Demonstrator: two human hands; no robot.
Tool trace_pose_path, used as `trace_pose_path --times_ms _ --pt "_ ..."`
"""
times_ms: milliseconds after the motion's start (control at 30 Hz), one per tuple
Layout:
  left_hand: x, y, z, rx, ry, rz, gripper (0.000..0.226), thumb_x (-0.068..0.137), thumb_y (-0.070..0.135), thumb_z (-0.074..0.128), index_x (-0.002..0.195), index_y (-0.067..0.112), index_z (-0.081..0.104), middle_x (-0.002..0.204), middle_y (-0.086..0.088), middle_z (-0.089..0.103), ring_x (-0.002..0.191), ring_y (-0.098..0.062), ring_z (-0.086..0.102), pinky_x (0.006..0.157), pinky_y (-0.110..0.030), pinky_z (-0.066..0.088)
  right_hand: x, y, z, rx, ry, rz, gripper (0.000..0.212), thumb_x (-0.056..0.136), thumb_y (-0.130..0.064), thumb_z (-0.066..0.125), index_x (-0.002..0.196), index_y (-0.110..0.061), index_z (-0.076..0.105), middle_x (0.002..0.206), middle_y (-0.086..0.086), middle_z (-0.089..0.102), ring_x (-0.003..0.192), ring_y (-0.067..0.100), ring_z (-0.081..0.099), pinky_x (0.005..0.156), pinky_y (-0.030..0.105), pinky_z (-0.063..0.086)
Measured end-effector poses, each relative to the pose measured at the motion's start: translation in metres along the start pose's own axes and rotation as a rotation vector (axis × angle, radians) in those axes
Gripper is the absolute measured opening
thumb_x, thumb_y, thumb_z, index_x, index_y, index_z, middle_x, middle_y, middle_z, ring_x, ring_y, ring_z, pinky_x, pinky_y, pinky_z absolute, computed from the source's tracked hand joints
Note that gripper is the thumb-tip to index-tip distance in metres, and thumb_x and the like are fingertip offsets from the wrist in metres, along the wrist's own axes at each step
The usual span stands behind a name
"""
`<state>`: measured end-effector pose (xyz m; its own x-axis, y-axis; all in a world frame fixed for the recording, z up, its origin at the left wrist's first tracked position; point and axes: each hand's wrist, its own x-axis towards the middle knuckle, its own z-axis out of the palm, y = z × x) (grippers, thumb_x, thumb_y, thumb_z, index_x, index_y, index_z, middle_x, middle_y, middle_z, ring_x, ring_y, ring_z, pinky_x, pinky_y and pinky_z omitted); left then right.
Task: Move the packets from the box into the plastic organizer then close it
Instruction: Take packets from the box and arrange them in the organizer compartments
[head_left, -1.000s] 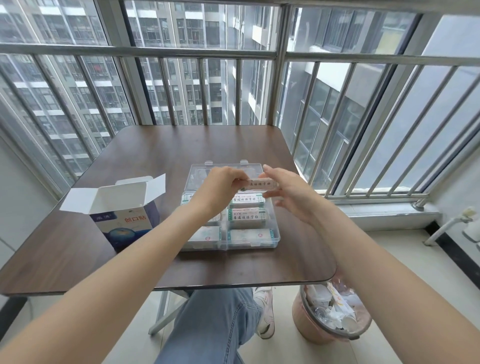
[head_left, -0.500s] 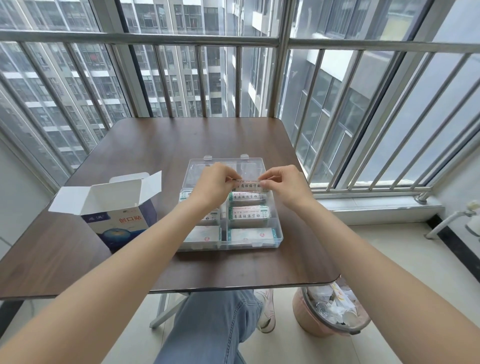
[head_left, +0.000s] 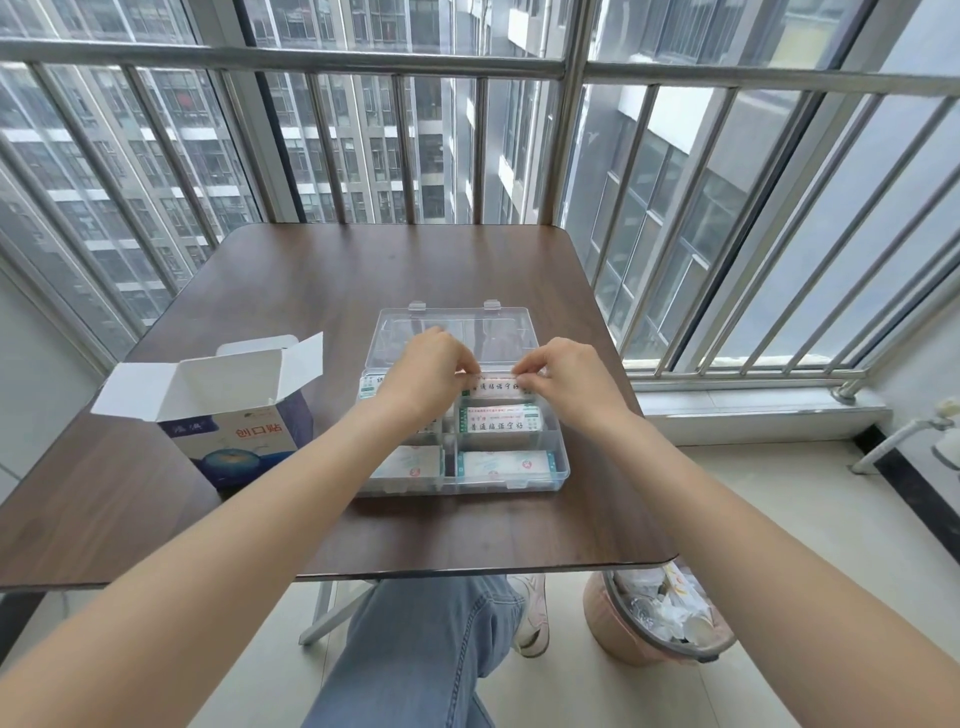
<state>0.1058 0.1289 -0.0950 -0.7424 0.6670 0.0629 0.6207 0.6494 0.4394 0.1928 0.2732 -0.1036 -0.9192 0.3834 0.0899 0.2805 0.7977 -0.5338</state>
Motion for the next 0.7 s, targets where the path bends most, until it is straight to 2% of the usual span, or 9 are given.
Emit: trace_pose_path --times_ms 67,133,367,533,600,700 --pt "0.001 -0.003 0.001 0.052 -0.005 -0.003 0.018 0.087 0.018 0.066 0.103 0.015 0.072 0.095 -0.004 0.051 0.103 -0.025 0.052 0.09 -0.035 0.042 0.001 -0.001 0.0 -0.029 -0.018 -0.006 0.017 0.088 -0.018 0.063 0.103 -0.016 0.072 0.101 0.0 0.068 0.103 0.018 0.058 0.092 0.036 0.047" --pt "0.001 -0.003 0.002 0.099 -0.002 -0.017 0.019 0.087 0.021 0.066 0.104 0.016 0.071 0.103 -0.007 0.054 0.106 -0.027 0.052 0.093 -0.04 0.043 0.002 -0.003 0.001 -0.05 -0.03 -0.005 0.018 0.089 -0.019 0.062 0.104 -0.017 0.072 0.106 0.002 0.069 0.104 0.02 0.059 0.092 0.039 0.047" --pt "0.002 0.003 0.001 0.187 -0.014 -0.045 0.022 0.09 0.025 0.062 0.109 0.016 0.069 0.113 -0.009 0.055 0.112 -0.028 0.049 0.092 -0.039 0.042 0.004 -0.005 -0.001 -0.093 -0.065 0.004 0.014 0.089 -0.021 0.062 0.099 -0.018 0.072 0.104 0.002 0.068 0.101 0.02 0.06 0.09 0.039 0.048" --pt "-0.008 0.004 -0.006 0.09 0.045 -0.015 0.03 0.095 0.026 0.052 0.122 0.013 0.059 0.119 -0.01 0.052 0.113 -0.027 0.05 0.096 -0.04 0.042 0.0 -0.009 -0.013 0.005 -0.007 0.025 0.022 0.09 -0.031 0.061 0.102 -0.016 0.072 0.103 0.003 0.07 0.097 0.02 0.062 0.086 0.035 0.048" --pt "-0.015 0.005 -0.014 0.03 0.08 0.013 0.03 0.096 0.022 0.05 0.123 0.013 0.057 0.119 -0.01 0.052 0.111 -0.027 0.051 0.095 -0.039 0.042 -0.005 -0.017 -0.019 0.046 0.029 0.001 0.025 0.093 -0.034 0.056 0.1 -0.015 0.072 0.097 0.002 0.07 0.091 0.017 0.061 0.079 0.029 0.046" --pt "-0.029 0.008 -0.026 -0.065 0.208 0.088 0.026 0.094 0.015 0.051 0.118 0.011 0.059 0.113 -0.009 0.054 0.102 -0.025 0.056 0.091 -0.034 0.044 -0.017 -0.033 -0.024 0.093 0.067 -0.068 0.031 0.097 -0.033 0.05 0.071 -0.02 0.063 0.068 -0.006 0.057 0.066 0.008 0.051 0.061 0.026 0.033"
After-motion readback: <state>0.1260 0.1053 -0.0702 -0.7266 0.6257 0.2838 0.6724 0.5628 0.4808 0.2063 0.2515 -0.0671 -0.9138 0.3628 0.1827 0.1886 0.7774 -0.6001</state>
